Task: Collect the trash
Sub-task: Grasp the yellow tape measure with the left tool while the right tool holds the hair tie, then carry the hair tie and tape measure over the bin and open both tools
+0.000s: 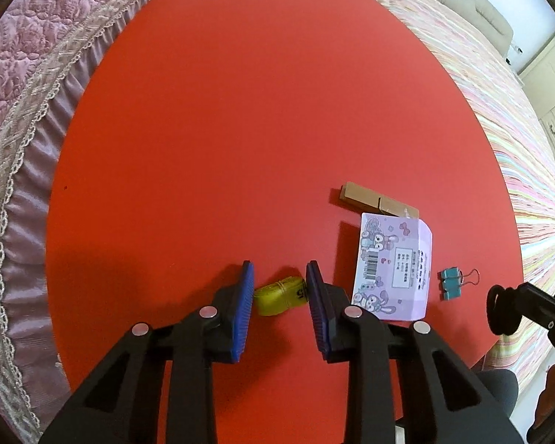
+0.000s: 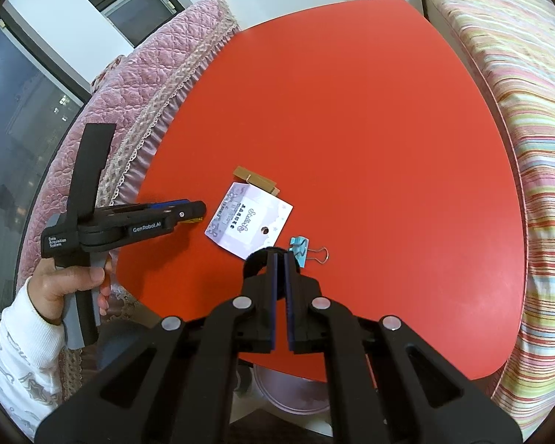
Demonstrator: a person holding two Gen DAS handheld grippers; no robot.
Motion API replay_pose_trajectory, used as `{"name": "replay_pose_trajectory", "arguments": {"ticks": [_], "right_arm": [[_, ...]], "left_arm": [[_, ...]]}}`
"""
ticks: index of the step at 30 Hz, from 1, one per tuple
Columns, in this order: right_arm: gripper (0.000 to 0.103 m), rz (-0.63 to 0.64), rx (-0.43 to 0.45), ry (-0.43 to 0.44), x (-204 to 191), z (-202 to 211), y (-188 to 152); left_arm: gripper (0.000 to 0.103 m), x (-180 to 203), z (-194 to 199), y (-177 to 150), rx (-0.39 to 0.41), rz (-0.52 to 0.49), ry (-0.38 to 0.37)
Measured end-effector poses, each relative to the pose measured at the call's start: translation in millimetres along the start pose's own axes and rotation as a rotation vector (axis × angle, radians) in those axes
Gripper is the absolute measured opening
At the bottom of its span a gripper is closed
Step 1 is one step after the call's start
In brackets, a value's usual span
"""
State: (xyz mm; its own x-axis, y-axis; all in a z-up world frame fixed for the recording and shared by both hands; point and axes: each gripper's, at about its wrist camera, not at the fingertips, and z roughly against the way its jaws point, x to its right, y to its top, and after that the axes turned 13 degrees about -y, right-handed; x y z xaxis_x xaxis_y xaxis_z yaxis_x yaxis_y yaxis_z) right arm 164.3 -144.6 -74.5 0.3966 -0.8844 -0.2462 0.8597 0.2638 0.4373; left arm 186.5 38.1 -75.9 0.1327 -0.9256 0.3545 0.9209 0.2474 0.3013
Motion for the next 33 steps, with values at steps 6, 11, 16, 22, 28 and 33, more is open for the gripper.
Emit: {"name": "replay_pose_trajectory", "arguments": {"ticks": [6,11,16,22,28,33], "right_arm": [[0.003,0.017,0.019,-0.01,-5.6,8.0,-3.1],[0.003,0.055,0.057,-0.036,-13.6,24.2,-12.7],[0.003,0.097,0.091,-0.061,-21.6,40.2,-30.9],[0.003,0.138,0.112,-0.077,-29.4,53.9,-62.1],[0.003,0.18,0.121,-0.085,-40.7,62.3,-93.7],[0.003,0.199,0.1,-0.075,-48.5,59.6,-117.7]], "left_arm": [[0.028,7.8,24.9,-14.9,0.051,-0.077,-0.017],[0.028,20.6,49.9,-40.8,0.094,-0.164,-0.028],[0.028,42.9,73.4,-75.3,0.137,-0.256,-0.044],[0.028,59.5,91.3,-117.8,0.169,-0.307,-0.081],[0.028,63.8,95.6,-151.4,0.198,-0.321,-0.106],[0.028,61.2,94.4,-174.5,0.193,-0.317,-0.122]]}}
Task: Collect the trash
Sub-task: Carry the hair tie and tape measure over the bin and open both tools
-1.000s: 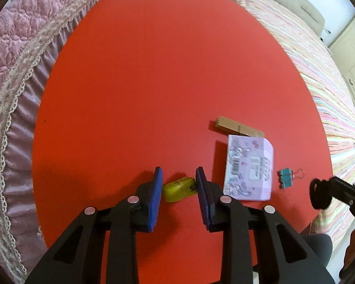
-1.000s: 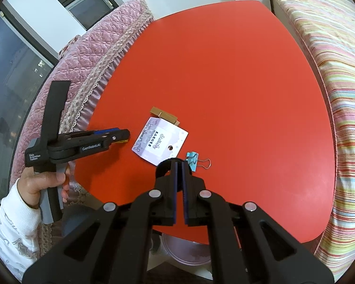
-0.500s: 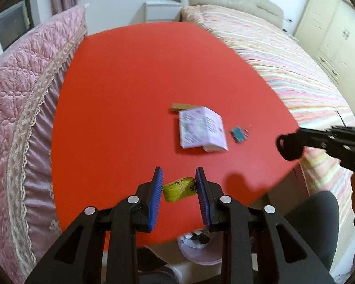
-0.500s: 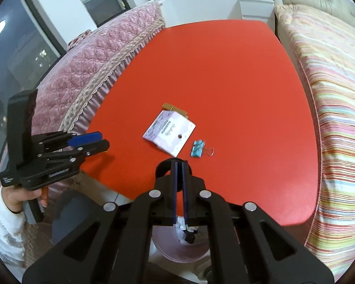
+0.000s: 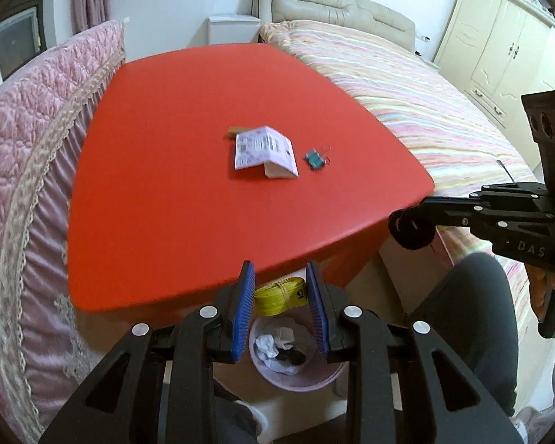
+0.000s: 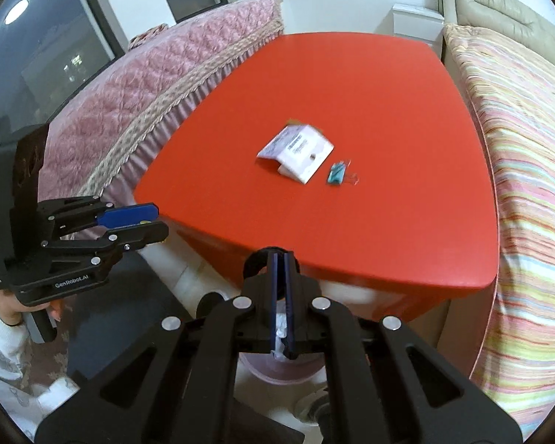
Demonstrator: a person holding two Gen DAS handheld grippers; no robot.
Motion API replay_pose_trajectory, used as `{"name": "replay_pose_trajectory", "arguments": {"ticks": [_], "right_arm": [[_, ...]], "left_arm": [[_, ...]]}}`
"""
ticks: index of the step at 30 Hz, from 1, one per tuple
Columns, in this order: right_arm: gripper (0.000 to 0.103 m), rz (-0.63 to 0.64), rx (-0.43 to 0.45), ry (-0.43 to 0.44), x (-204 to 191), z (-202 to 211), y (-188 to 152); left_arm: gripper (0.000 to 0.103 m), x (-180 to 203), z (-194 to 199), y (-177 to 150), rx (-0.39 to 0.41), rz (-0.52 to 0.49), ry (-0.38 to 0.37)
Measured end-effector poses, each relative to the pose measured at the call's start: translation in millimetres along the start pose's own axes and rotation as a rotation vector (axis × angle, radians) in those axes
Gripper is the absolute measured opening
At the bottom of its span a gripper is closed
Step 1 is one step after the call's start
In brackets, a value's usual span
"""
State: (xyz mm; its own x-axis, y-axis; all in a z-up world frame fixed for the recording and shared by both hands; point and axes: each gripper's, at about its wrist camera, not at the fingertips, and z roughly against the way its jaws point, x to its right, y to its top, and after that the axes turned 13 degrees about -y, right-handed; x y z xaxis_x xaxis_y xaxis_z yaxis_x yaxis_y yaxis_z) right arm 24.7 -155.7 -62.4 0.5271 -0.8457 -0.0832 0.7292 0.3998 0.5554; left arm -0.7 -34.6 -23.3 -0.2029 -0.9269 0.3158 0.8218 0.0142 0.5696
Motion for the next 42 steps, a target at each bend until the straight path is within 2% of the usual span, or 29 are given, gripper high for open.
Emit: {"name": "replay_pose_trajectory", "arguments": {"ticks": [7,8,10,12,13,14,20,28,30,32,34,38,42], "right_arm": [[0.004,0.012,-0.065,0.04,-11.3,-16.5,-28.8],[0.007,0.011,-0.078,0.054,-12.1,-20.0,-31.2],[0.007,0.012,-0.093,0.049,-13.2,-23.6,-33.6],[0.029,0.001,-0.103,0.042,-12.3,-26.4,-34.6],[0.062,-0.007,-0.103,0.043,-10.8,-26.6,-34.9],[0.085,-0.016,-0.1,0.05,-9.6,-26.1,-34.8],[0.092,-0.056,-0.083,0.023,-0.2,-19.4,-33.5],[0.094,-0.1,-0.036,-0.042,19.0,-1.9,-34.5],[0.094,-0.112,-0.029,-0.044,22.6,0.6,-34.3],[0.095,-0.12,-0.022,-0.045,25.7,2.7,-34.4],[0.095,-0.125,-0.018,-0.046,27.1,3.9,-34.6],[0.097,-0.131,-0.012,-0.047,27.5,3.7,-35.7],[0.097,-0.135,-0.015,-0.037,27.0,1.4,-36.9]], "left_arm": [[0.028,1.5,3.2,-18.7,-0.021,0.013,-0.032],[0.028,1.3,2.6,-19.7,-0.025,0.013,-0.035],[0.028,1.8,1.4,-21.1,-0.031,0.011,-0.041],[0.028,2.8,1.3,-21.6,-0.033,0.008,-0.044],[0.028,3.5,1.0,-21.9,-0.035,0.006,-0.046],[0.028,4.2,0.8,-22.1,-0.036,0.005,-0.05],[0.028,10.3,-3.6,-24.4,-0.054,-0.01,-0.067],[0.032,25.4,-13.8,-24.5,-0.096,-0.043,-0.122],[0.05,27.8,-17.3,-23.7,-0.106,-0.043,-0.133],[0.073,28.4,-19.5,-24.1,-0.106,-0.039,-0.139],[0.086,26.2,-20.6,-23.9,-0.101,-0.027,-0.13],[0.093,20.7,-20.4,-23.0,-0.09,-0.015,-0.094],[0.095,15.9,-18.6,-21.6,-0.074,-0.009,-0.076]]}}
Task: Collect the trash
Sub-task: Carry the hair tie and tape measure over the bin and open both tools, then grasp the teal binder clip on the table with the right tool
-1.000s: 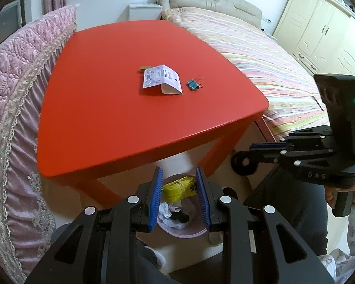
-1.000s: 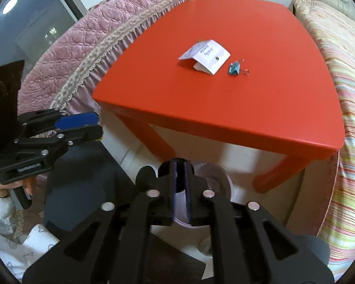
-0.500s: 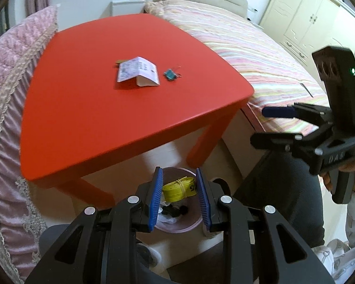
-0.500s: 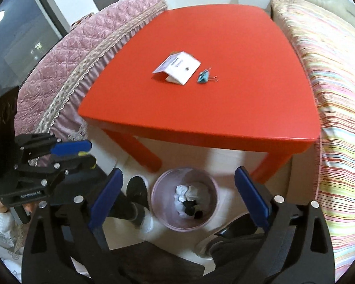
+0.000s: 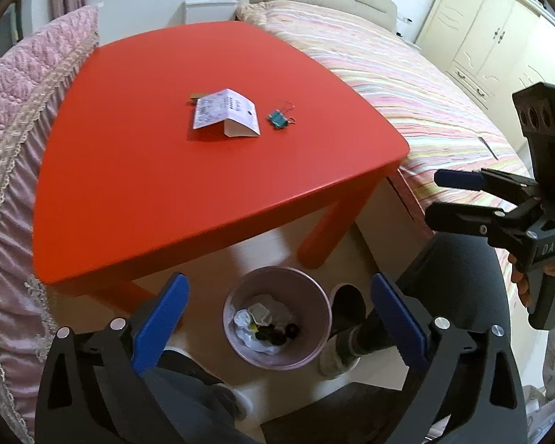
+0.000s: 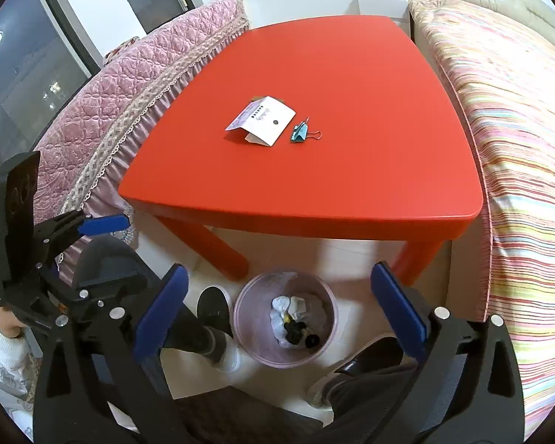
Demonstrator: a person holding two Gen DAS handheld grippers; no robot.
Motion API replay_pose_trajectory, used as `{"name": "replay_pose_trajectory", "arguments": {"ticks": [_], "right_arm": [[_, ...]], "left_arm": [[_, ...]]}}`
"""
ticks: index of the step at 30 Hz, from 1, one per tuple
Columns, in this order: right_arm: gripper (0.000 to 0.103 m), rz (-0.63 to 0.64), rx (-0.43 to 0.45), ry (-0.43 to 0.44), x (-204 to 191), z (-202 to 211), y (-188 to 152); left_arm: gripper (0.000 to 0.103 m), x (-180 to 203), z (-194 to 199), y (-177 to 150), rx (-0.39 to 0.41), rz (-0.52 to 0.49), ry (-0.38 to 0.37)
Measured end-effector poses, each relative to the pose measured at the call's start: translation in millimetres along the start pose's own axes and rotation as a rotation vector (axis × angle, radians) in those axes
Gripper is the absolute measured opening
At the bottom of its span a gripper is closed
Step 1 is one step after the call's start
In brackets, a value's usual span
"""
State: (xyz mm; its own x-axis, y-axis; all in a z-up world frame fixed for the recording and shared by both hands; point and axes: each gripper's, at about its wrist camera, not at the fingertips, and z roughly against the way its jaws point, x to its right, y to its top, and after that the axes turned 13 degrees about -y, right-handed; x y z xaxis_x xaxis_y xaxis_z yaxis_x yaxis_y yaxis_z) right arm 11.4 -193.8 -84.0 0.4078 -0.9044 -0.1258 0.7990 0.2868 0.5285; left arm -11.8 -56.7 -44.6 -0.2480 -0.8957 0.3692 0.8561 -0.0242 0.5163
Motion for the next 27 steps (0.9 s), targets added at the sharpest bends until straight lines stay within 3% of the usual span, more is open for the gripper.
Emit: {"name": "replay_pose_trajectory", "arguments": {"ticks": [16,27], "right_arm": [[0.098,0.016,-0.003,0.026,-6.1,-2.2,16.2],[0.098,0.059,-0.016,0.045,-3.0,-21.1,98.8]], "left_arm": [[0.095,-16.6,8.2,8.6,0.065,0.038,0.045],[0.095,-21.5,18.4,22.3,0.106,0.042,0.045]]}}
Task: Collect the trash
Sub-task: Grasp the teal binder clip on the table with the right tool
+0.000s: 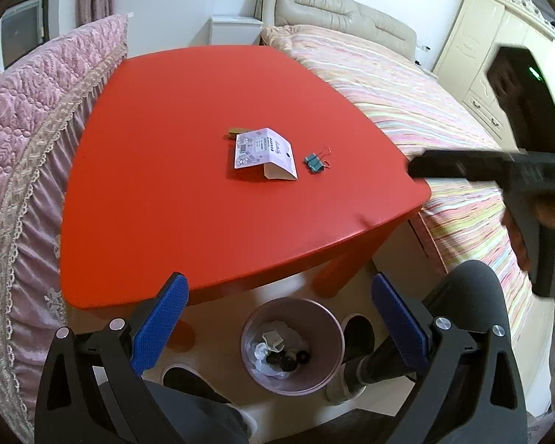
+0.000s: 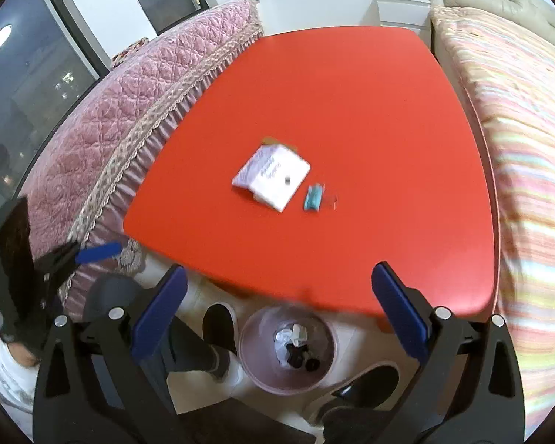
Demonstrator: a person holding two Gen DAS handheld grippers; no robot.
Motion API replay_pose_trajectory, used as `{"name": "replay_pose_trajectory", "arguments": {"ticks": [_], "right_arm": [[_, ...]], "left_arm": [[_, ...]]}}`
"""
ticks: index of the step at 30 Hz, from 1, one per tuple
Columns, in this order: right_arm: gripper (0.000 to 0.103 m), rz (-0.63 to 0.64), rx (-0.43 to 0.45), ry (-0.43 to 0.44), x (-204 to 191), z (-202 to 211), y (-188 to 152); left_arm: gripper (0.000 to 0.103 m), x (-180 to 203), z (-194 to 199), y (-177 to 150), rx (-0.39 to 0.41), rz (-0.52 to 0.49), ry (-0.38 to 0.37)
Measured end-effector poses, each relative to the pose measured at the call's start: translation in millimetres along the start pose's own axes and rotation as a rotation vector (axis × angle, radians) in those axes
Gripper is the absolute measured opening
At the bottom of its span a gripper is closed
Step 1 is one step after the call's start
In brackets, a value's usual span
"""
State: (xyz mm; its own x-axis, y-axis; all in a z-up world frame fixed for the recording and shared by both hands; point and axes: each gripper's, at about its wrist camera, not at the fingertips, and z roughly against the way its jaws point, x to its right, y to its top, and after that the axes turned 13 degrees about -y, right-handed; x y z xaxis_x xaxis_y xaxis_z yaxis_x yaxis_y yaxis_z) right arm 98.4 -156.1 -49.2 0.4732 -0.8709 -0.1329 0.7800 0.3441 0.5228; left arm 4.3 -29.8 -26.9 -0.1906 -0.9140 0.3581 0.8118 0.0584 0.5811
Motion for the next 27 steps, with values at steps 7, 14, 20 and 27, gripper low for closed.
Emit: {"name": "replay_pose_trajectory", "arguments": {"ticks": [7,14,20,27], "right_arm": [[0.098,0.007,-0.08,0.022,8.0,-41.0,44.8],[0.078,-0.039,-0.183,0.054,20.4,-87.3,58.3],[0.055,-0.062,-0.233,0.07,25.6,-107.4,57.9],[0.014,-0.079,-0.24,0.07,30.5,-113.6,57.2]], "left_arm": [[0.095,-3.9,0.7,-0.6,0.002,0.011,0.0],[0.095,-8.8,0.7,-1.8,0.003,0.027,-0.003],[0.095,-13.7,-0.2,-2.2,0.002,0.046,-0.006],[0.095,-16.4,-4.2,-3.3,-0.006,0.056,-0.016]]}}
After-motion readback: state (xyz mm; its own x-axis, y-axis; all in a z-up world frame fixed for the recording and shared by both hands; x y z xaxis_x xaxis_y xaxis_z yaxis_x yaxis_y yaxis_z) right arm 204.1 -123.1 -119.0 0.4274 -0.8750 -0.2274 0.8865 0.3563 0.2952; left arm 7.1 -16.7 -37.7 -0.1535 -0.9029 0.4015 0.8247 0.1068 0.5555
